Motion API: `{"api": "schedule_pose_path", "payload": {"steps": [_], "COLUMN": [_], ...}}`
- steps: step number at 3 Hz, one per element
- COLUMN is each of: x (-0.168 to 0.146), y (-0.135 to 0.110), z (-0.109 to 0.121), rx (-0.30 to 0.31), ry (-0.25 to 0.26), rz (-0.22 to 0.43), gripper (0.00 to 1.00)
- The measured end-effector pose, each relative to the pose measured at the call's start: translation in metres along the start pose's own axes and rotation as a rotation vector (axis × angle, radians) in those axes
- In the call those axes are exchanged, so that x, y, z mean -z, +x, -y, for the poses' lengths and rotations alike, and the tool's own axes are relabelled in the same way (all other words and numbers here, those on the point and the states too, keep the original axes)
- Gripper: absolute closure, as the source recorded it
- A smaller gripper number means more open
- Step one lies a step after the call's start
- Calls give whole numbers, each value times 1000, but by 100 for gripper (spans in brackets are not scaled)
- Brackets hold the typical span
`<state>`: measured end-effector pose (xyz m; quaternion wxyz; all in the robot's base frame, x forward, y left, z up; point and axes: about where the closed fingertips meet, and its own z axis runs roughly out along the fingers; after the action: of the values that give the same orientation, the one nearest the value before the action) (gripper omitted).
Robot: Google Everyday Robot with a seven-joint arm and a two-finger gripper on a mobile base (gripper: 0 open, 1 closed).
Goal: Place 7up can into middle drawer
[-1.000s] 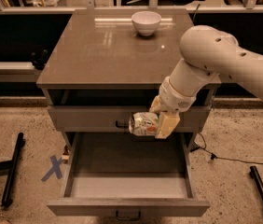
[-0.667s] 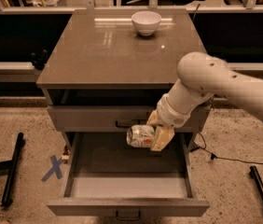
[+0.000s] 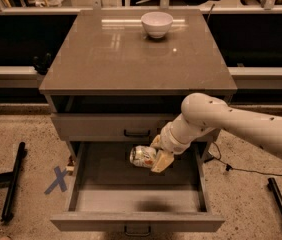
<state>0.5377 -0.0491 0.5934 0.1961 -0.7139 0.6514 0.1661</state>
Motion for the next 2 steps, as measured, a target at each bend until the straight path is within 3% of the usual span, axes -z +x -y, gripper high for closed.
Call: {"api": "schedule_pose_path", "payload": {"steps": [1, 2], "x": [0, -7], "y": [0, 4], "z": [0, -2], "rx": [0, -49], "ry": [0, -19], "rz": [0, -11], "gripper": [100, 100]}}
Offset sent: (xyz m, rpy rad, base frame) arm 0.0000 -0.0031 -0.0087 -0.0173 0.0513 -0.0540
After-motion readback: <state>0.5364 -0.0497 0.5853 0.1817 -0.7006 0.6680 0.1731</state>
